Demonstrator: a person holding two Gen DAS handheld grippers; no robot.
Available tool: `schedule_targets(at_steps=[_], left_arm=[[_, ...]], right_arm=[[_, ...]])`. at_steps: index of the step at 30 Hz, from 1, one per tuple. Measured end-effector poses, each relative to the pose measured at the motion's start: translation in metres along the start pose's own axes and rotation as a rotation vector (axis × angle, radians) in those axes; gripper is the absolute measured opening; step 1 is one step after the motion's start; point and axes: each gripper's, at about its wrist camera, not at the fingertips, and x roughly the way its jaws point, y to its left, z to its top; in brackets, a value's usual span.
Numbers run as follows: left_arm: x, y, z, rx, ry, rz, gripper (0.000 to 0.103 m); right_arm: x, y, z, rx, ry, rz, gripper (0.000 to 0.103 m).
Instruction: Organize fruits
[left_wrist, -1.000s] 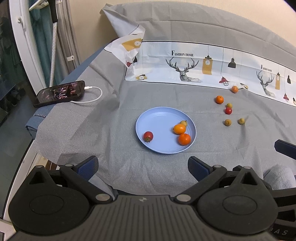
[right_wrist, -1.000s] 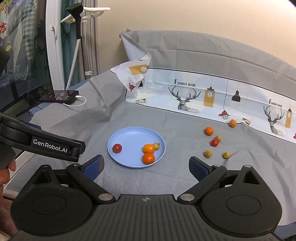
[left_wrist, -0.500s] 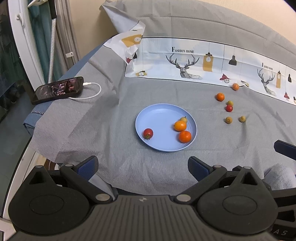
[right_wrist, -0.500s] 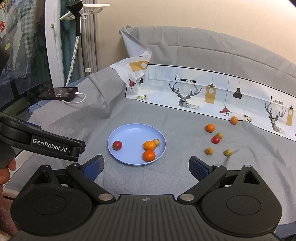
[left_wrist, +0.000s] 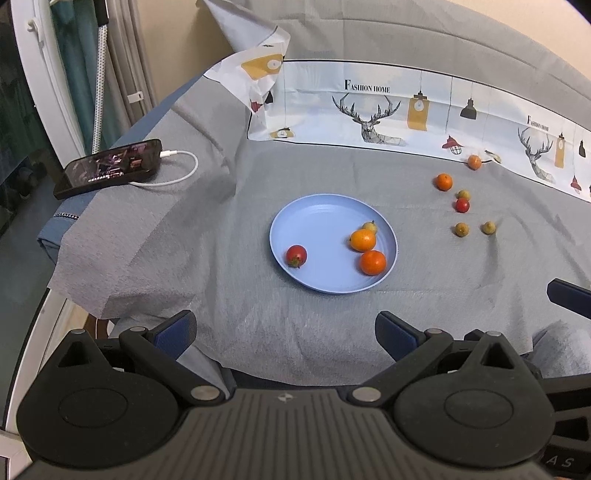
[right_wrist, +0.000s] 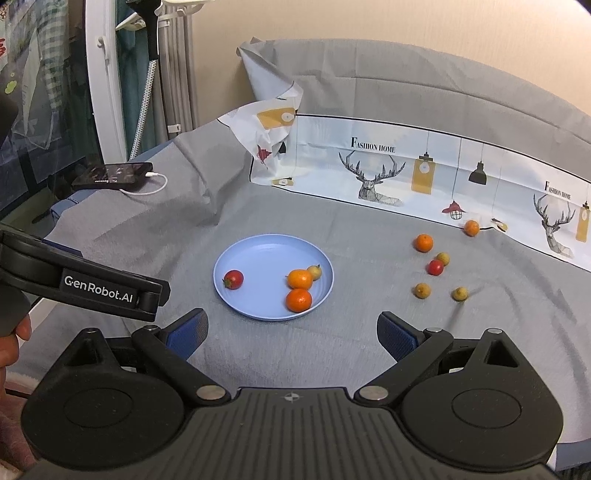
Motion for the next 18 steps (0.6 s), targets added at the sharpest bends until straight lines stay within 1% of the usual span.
schedule_targets(at_steps=[11, 18], left_arm=[[0.016, 0.001, 0.003, 0.0, 0.038, 0.007, 0.103], [0.029, -0.005, 0.006, 0.018, 0.073, 0.013, 0.103]], right_arm=[[0.015, -0.004, 0.0, 0.012, 0.035, 0.005, 0.098], [0.027, -0.013, -0.001, 0.04, 0.058, 0.004, 0.098]])
